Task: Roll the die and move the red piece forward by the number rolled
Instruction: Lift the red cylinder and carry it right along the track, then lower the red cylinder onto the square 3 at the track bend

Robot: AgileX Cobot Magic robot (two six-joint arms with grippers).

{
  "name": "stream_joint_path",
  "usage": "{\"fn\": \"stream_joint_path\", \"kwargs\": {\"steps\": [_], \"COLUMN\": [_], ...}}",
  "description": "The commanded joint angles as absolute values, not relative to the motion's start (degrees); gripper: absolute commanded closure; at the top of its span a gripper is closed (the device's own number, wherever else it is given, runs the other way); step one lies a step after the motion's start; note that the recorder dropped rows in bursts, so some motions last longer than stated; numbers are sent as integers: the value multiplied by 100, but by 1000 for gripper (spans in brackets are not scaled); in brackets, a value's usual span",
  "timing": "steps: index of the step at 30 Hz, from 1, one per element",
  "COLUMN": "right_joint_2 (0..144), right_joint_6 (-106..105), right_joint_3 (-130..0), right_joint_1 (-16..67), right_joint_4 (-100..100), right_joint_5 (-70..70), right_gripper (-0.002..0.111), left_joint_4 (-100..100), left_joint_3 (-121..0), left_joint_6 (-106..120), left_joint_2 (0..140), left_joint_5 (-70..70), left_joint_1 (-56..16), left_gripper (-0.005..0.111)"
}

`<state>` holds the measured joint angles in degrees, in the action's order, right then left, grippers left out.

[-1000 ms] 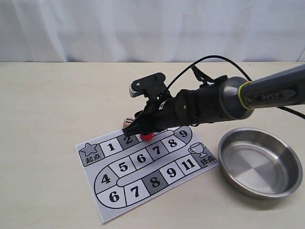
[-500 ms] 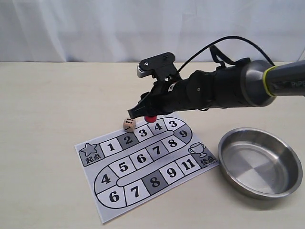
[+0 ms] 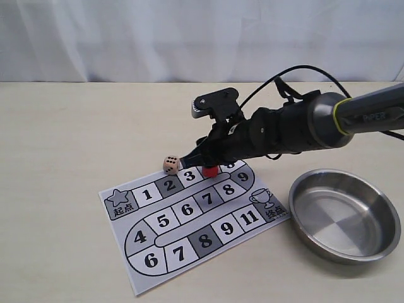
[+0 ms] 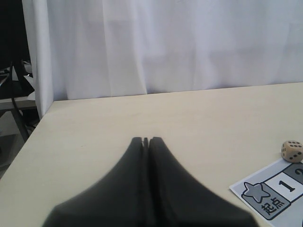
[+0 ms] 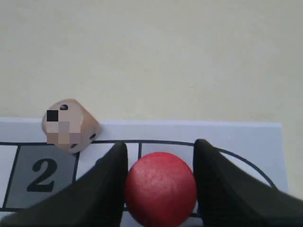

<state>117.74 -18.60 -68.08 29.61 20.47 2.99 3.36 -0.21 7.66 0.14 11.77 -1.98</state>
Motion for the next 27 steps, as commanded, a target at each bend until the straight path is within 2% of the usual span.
{"fn": "stream_joint_path", "kwargs": {"steps": [1,19,27], "right_joint_2": [11850,11572,11326], "right_joint_6": [-1840,-1815,-1679], "right_joint_3": [-6785,-6785,-6785], "right_joint_1": [2944,2906,2480], "right_joint_4": [2047,2047,2047], "right_joint_5": [178,0,65], "right_gripper": [104,104,104], "left_joint_4": [359,359,349], "left_joint_3": [0,0,0], "left_joint_6": [741,741,741], "left_joint_2": [0,0,0], "left_joint_5": [1127,1127,1127], "left_joint_1": [-215,-215,-215], "left_gripper": [107,107,107]}}
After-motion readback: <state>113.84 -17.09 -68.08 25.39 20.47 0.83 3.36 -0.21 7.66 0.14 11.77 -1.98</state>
